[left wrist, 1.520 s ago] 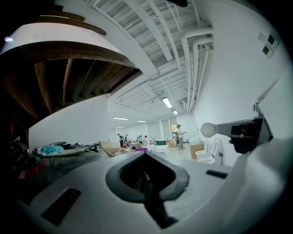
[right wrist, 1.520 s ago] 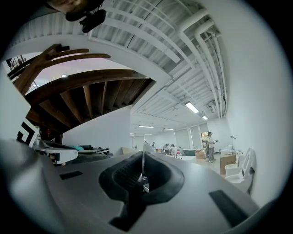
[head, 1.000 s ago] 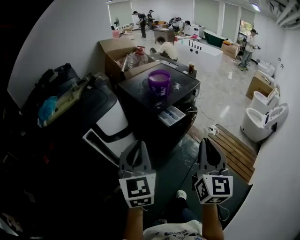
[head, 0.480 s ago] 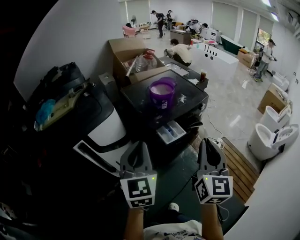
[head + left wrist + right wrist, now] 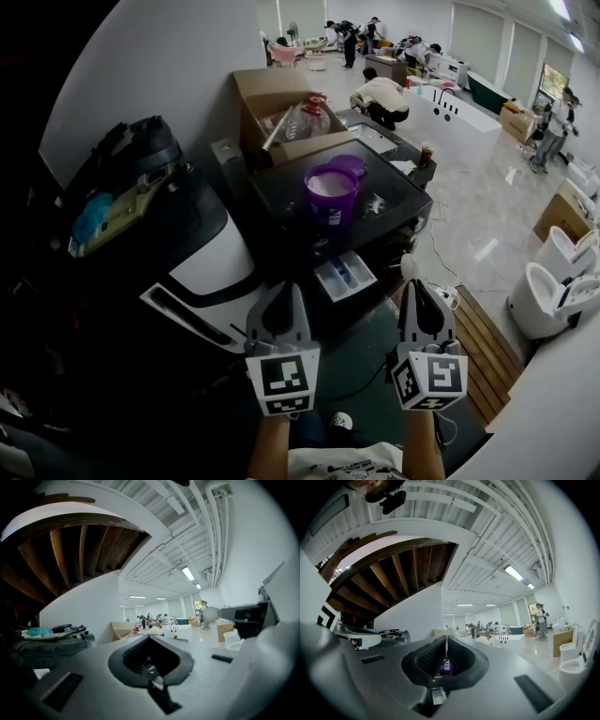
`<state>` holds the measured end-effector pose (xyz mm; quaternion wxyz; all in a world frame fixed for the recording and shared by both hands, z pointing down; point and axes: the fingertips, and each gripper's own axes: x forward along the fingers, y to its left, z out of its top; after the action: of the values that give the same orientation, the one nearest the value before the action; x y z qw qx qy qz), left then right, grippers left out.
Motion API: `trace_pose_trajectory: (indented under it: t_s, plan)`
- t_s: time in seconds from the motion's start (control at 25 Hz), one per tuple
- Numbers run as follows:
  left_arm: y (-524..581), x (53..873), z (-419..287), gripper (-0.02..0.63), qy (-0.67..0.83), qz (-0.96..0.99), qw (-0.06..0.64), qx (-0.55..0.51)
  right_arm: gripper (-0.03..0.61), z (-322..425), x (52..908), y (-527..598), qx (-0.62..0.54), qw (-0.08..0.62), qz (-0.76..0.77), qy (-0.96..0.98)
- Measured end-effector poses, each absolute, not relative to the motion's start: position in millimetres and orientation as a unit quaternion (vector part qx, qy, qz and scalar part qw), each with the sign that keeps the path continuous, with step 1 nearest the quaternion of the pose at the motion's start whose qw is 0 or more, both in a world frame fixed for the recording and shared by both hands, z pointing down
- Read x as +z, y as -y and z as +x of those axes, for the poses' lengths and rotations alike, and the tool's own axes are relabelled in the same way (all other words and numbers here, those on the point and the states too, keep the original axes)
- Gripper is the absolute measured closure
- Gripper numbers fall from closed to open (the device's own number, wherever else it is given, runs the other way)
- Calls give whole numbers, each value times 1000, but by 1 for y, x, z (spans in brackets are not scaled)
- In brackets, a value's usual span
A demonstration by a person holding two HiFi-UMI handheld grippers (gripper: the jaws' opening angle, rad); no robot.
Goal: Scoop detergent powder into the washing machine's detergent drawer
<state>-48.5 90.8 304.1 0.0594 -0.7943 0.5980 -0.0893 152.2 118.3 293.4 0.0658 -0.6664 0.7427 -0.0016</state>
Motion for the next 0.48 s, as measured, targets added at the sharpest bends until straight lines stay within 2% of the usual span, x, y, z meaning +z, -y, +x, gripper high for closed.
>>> trace_pose_trajectory:
  t_s: [0.48]
  plan:
    - [-38, 307, -55, 612, -613, -782, 58, -97, 557, 145, 300, -54, -9, 61, -649, -758]
